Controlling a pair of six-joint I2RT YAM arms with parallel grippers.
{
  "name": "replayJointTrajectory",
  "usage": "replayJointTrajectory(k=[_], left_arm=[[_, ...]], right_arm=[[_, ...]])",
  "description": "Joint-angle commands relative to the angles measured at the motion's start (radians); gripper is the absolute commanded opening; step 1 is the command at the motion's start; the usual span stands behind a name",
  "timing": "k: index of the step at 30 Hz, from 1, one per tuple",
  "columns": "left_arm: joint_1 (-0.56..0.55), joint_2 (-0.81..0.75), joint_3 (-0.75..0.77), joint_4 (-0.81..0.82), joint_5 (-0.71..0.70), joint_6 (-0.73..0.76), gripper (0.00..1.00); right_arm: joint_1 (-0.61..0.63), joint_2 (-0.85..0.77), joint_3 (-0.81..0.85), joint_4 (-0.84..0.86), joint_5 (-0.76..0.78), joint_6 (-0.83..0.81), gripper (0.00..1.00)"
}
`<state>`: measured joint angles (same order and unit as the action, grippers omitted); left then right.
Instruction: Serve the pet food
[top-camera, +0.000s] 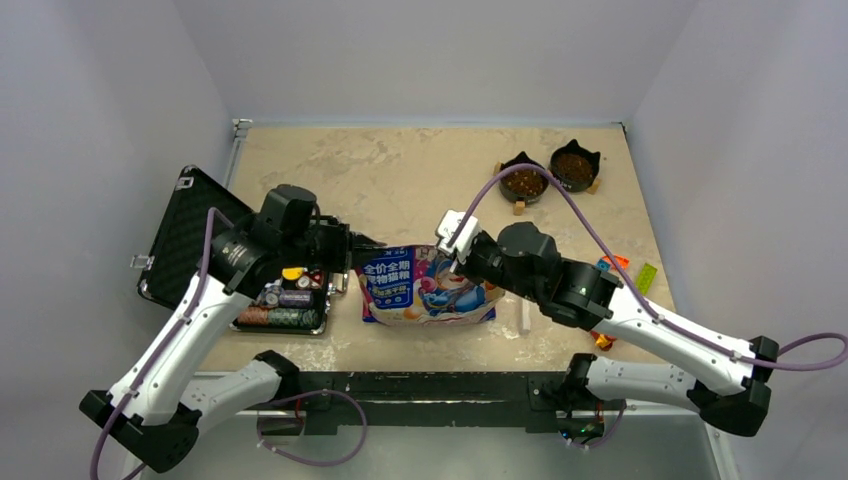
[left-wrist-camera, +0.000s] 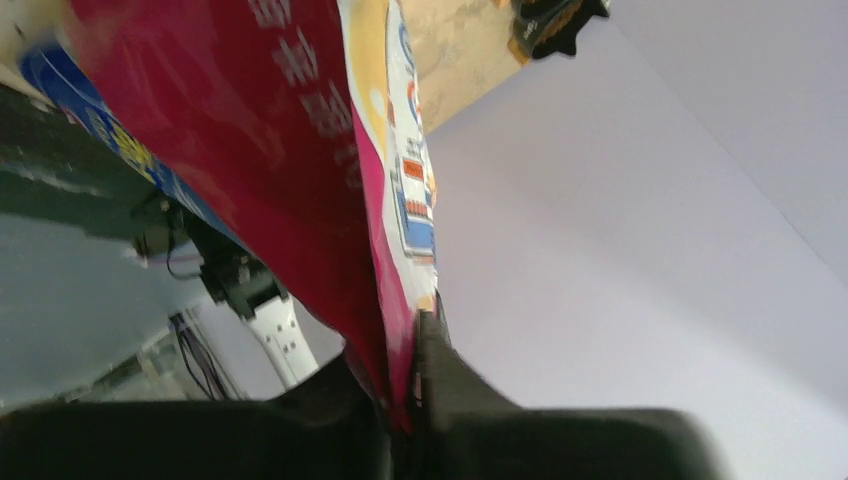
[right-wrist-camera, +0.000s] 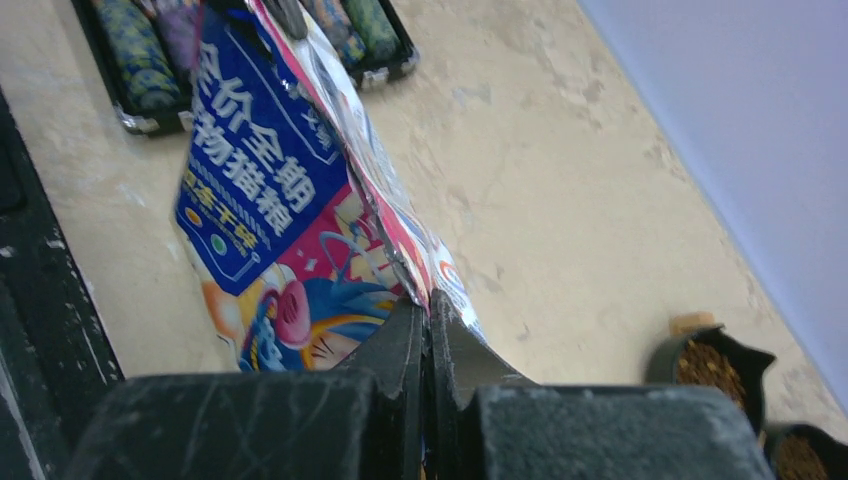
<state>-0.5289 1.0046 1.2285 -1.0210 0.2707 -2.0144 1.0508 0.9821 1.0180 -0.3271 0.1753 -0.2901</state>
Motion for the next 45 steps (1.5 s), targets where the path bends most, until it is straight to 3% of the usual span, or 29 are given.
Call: replayJointTrajectory(k=[1, 5, 9, 12, 20, 23, 27, 29, 30, 31, 37, 45], left_arm=[[0.057, -0.063, -0.076, -0.001, -0.071, 0.035, 0.28], [0.056, -0.082, -0.092, -0.018, -0.087, 0.034, 0.29], [0.057, -0.097, -0.098, -0.007, -0.106, 0.029, 0.23], [0.056, -0.089, -0.1, 0.013, -0.102, 0.028, 0.15], [0.057, -0.085, -0.086, 0.034, -0.094, 0.013, 0.0], [0.056, -0.088, -0.082, 0.026, -0.091, -0.004, 0.0], [0.056, -0.112, -0.083, 0.013, -0.116, -0.038, 0.0], [0.056, -0.115, -0.094, 0.016, -0.104, -0.051, 0.0], [0.056, -0.116, -0.1, 0.017, -0.097, -0.056, 0.0], [0.056, -0.115, -0.101, 0.015, -0.093, -0.06, 0.0], [0.059, -0.131, -0.074, -0.026, -0.162, -0.076, 0.0], [0.063, -0.141, -0.057, -0.078, -0.199, -0.063, 0.0]], right_arm=[[-0.071, 0.026, 0.143, -0.204, 0.01, -0.031, 0.02], [-0.061, 0.118, 0.246, -0.253, -0.101, -0.029, 0.29], [-0.043, 0.176, 0.31, -0.234, -0.144, -0.055, 0.52], [-0.014, 0.232, 0.345, -0.227, -0.161, -0.089, 0.58], [0.105, 0.391, 0.447, -0.195, -0.092, -0.154, 0.59], [0.134, 0.446, 0.497, -0.154, 0.019, -0.112, 0.54], [0.143, 0.491, 0.538, -0.133, 0.166, -0.056, 0.36], [0.143, 0.487, 0.53, -0.115, 0.231, -0.057, 0.19], [0.143, 0.483, 0.522, -0.105, 0.257, -0.058, 0.04], [0.141, 0.479, 0.514, -0.093, 0.297, -0.059, 0.0], [0.126, 0.422, 0.39, -0.081, 0.564, -0.035, 0.0], [0.028, 0.25, 0.24, -0.129, 0.615, 0.06, 0.0]])
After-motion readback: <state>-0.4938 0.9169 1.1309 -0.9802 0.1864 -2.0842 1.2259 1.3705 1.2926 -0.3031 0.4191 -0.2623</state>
